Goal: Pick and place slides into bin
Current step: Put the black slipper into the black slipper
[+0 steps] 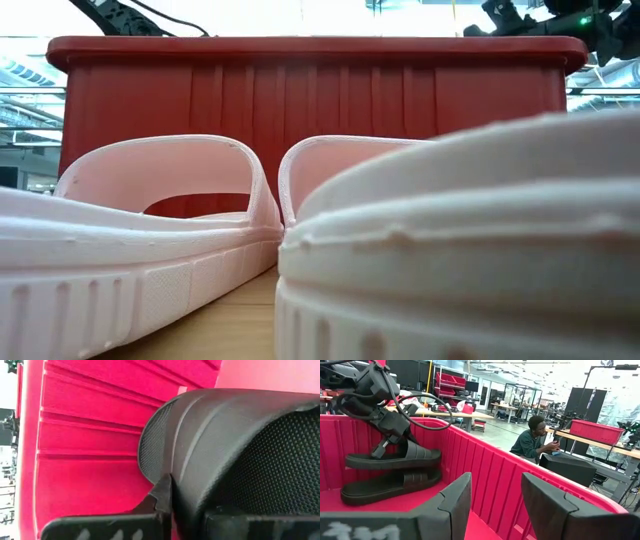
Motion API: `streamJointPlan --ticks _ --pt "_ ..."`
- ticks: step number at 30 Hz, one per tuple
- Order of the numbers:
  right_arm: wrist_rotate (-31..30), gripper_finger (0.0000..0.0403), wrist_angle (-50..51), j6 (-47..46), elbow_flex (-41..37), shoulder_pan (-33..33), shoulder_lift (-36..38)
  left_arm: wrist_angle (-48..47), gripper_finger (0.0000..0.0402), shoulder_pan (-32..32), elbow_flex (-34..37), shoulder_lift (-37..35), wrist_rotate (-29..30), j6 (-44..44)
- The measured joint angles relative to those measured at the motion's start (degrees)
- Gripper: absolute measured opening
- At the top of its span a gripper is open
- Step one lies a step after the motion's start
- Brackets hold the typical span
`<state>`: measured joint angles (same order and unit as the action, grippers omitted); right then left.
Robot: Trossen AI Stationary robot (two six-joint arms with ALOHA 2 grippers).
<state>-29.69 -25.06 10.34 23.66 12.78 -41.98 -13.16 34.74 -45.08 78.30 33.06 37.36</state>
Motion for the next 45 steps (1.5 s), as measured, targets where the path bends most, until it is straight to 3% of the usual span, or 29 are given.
streamJointPlan --ticks 8,21,35,45 --pt "0.0 0.0164 0.0 0.2 0.0 0.0 0.0 -0.4 0.0015 0.1 -0.1 1.9 -0.9 -0.9" --pt "0.0 0.0164 0.3 0.0 0.0 0.0 0.0 -2.9 0.0067 0.1 -0.2 3.1 0.0 -1.8" --pt "0.0 0.0164 1.7 -0.5 0.0 0.0 0.0 -7.1 0.0161 -2.6 0.0 2.4 3.7 -1.6" --pt "0.0 0.0164 1.7 -0.6 0.0 0.0 0.0 -8.8 0.0173 -4.9 0.0 -0.6 3.6 -2.8"
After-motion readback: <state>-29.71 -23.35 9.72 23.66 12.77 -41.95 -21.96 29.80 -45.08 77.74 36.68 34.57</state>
